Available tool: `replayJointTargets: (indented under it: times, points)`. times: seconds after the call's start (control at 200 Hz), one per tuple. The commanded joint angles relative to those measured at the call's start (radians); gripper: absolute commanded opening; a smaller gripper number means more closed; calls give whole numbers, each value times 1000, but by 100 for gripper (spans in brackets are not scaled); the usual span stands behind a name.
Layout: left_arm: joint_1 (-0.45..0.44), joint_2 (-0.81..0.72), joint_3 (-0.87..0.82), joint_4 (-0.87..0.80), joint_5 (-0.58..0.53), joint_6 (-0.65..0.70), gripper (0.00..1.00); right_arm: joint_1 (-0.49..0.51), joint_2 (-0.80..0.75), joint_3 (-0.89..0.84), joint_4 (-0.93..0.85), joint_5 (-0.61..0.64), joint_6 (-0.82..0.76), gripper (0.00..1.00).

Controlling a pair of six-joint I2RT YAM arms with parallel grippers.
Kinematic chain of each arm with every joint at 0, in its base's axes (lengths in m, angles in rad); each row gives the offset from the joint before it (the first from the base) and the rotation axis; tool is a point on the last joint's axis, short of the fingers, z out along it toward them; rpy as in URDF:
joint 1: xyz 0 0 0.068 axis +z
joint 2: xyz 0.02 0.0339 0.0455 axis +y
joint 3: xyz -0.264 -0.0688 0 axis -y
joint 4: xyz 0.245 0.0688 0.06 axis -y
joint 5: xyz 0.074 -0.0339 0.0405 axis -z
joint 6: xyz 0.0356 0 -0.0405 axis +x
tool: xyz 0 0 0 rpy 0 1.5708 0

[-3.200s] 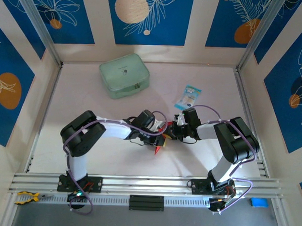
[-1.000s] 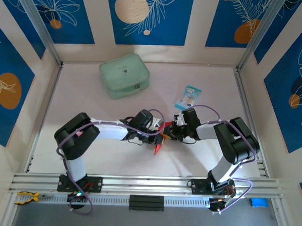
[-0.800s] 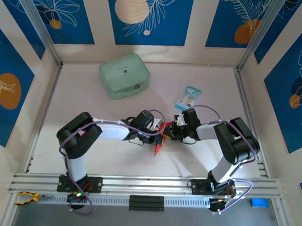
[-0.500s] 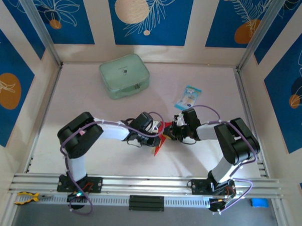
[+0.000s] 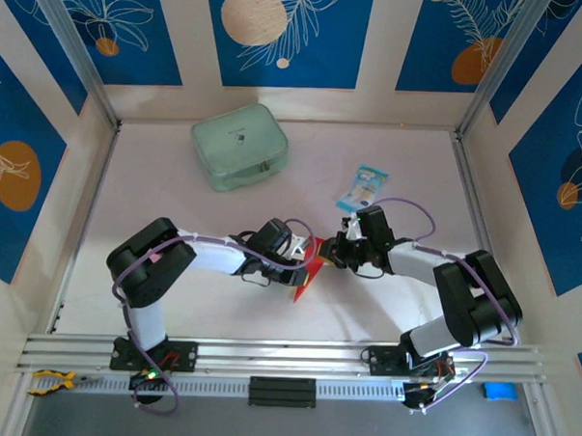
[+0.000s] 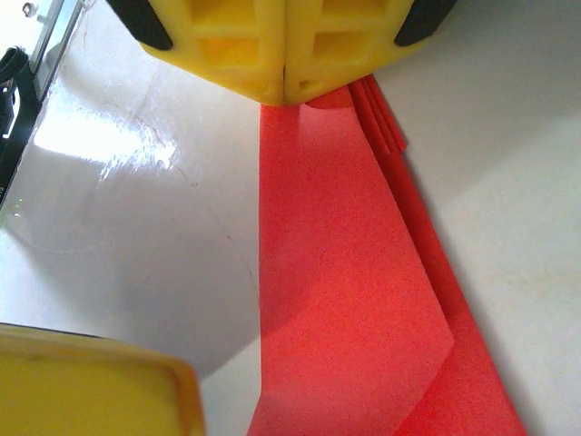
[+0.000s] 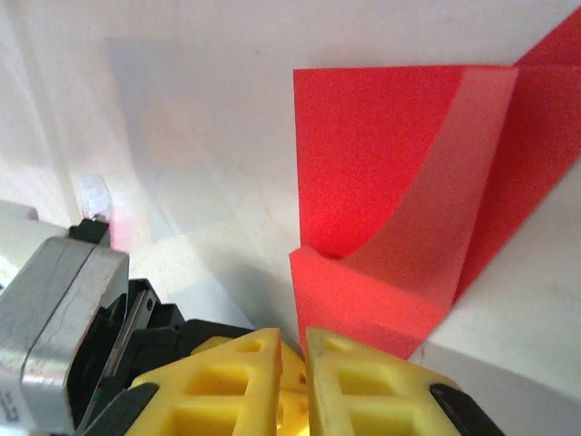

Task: Fold a paper plane with a square sheet of paper (pick it up from the middle)
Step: Fold the wing for the fifth time at the center of the table.

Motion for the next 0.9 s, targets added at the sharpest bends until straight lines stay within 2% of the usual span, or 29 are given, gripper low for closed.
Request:
replayJointTargets:
  times: [0.0, 0.18, 0.29, 0.475, 0.895]
  points:
    - [2, 30, -49, -169, -31, 35, 0, 19, -33, -27, -8, -13, -21, 16]
    - [3, 34, -45, -162, -33, 27, 0, 72, 51, 9, 31, -42, -40, 14]
    - [3, 33, -46, -160, -39, 21, 0, 85, 108, 41, -11, 8, -57, 13]
    - [3, 41, -45, -171, -38, 28, 0, 32, 193, 27, 24, 21, -56, 12]
    - [3, 55, -44, -175, -31, 30, 0, -83, 209, 77, -44, 56, -105, 13]
